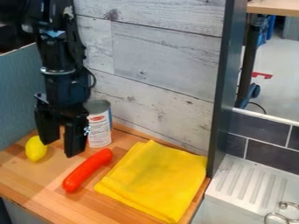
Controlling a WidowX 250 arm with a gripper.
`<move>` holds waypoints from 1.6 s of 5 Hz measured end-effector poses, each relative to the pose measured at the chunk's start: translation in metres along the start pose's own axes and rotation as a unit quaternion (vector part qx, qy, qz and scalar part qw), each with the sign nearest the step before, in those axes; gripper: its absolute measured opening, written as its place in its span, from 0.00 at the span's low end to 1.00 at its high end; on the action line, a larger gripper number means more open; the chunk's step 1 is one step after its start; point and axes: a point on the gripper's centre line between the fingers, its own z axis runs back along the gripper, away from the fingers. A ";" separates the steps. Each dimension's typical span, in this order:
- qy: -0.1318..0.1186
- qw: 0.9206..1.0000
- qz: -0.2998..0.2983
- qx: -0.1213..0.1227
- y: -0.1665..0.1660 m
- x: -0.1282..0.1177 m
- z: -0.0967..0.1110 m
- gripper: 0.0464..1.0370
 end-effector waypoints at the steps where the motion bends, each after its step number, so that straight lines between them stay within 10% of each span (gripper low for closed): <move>1: 0.010 1.000 0.000 -0.005 0.000 0.000 -0.007 0.97; 5: -0.093 0.994 -0.034 0.035 -0.041 0.093 -0.045 0.97; 8: -0.096 0.995 -0.029 0.020 -0.052 0.135 -0.081 0.97</move>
